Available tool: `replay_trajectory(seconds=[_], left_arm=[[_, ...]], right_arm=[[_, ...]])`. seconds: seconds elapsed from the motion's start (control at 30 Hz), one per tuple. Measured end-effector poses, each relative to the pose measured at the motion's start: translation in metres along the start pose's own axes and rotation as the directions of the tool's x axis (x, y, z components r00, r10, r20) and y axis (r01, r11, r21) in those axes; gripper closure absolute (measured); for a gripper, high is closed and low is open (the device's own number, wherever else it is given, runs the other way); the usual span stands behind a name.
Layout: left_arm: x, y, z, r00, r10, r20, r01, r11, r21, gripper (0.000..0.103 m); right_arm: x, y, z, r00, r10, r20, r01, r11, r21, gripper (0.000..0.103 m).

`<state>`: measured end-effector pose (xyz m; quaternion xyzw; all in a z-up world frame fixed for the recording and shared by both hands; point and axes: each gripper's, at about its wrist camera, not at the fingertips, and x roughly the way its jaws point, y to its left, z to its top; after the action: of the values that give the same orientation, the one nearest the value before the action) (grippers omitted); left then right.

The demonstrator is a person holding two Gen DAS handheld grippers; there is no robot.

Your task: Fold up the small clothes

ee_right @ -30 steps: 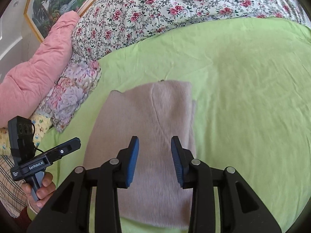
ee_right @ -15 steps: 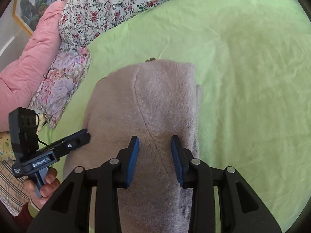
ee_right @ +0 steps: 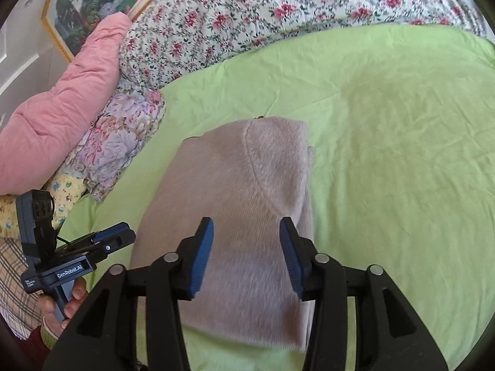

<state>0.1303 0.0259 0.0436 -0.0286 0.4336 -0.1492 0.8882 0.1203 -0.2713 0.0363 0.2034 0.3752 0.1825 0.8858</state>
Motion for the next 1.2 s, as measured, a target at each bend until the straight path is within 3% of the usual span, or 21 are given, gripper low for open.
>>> replay_trajectory(seconds=[0.13,0.2,0.6,0.83,1.2], left_arm=[[-0.016,-0.005,-0.026,0.998,0.064,0.012,-0.064,0.998,0.030,0.041],[-0.021,-0.006,-0.038,0.997,0.079,0.005,-0.079,0.996,0.045,0.033],[-0.049,-0.001,-0.086,0.991,0.133,0.017,-0.134,0.989,0.063,0.023],[-0.052,0.001,-0.109,0.992,0.125,-0.006,-0.124,0.989,0.077,0.021],[-0.055,-0.004,-0.124,0.990,0.140,-0.028,-0.136,0.984,0.118,0.020]], right_arm=[[-0.015,0.012,-0.020,1.000,-0.016,0.009,0.016,1.000,-0.014,0.052],[-0.022,0.017,-0.033,1.000,-0.024,0.011,0.024,1.000,-0.020,0.046],[-0.051,0.035,-0.096,0.997,-0.077,0.006,0.077,0.995,-0.064,0.030],[-0.054,0.038,-0.124,0.994,-0.106,-0.020,0.104,0.992,-0.071,0.017],[-0.057,0.041,-0.139,0.992,-0.115,-0.043,0.111,0.989,-0.096,0.016]])
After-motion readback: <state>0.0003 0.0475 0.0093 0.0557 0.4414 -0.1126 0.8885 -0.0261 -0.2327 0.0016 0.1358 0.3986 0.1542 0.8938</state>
